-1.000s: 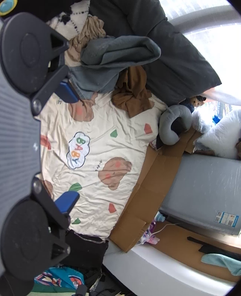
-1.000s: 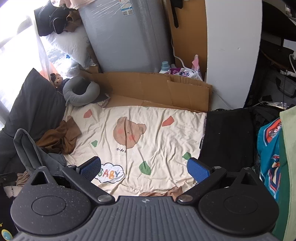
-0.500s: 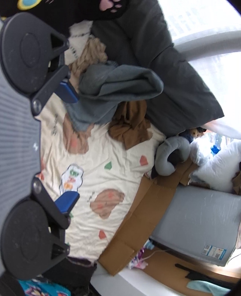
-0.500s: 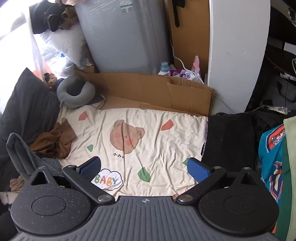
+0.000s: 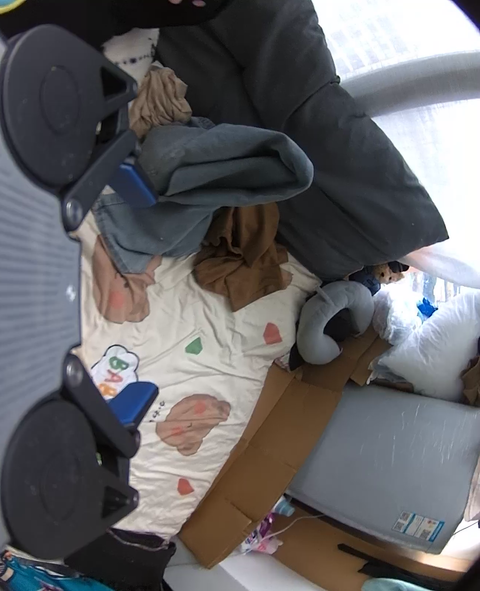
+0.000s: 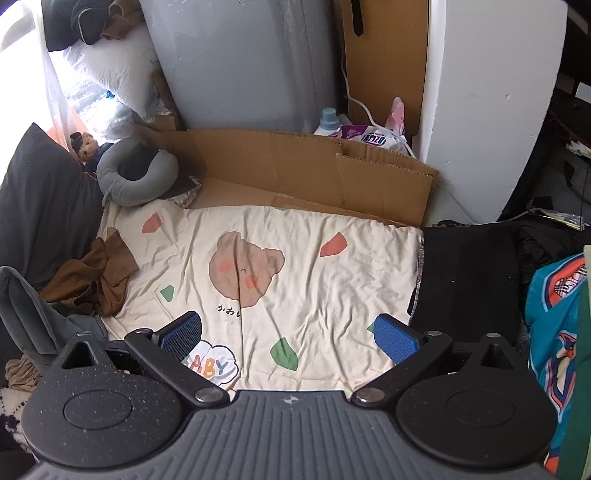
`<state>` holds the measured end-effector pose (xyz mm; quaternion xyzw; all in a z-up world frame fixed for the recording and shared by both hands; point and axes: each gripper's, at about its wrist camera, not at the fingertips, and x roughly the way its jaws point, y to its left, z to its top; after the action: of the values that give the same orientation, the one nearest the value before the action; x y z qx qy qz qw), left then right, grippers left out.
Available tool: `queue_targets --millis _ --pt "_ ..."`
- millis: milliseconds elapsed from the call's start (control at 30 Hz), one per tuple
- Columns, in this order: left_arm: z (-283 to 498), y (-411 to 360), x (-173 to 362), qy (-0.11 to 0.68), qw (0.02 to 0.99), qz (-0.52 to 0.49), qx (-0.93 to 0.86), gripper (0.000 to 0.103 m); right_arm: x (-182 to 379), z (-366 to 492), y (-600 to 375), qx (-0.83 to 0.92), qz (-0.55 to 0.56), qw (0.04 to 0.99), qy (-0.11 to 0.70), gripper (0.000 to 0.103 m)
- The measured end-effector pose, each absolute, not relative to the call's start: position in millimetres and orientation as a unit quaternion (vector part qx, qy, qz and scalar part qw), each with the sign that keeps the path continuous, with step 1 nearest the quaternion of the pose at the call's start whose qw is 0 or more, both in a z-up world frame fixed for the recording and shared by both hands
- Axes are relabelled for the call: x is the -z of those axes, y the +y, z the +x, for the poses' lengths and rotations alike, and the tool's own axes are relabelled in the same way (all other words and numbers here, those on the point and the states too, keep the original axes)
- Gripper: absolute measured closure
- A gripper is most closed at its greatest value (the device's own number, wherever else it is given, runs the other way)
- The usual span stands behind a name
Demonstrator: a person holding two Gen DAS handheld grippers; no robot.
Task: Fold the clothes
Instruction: 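Move the left tool toward the crumpled brown sweatshirt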
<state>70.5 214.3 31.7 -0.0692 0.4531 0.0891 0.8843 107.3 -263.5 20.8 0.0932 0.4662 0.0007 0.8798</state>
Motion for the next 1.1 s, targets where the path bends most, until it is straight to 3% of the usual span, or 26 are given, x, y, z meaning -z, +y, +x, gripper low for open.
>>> queue_targets --millis 767,1100 --pt "172.4 226.7 39.5 0.409 0.907 -0.042 -0.090 0.001 33.6 185.8 -259.5 -0.069 0.086 0.894 0.435 0.001" --pt "201.1 231.3 93.4 0.400 0.910 -0.043 -0.103 0.001 89.9 213.7 -253.1 -0.083 0.063 0.898 0.428 0.001"
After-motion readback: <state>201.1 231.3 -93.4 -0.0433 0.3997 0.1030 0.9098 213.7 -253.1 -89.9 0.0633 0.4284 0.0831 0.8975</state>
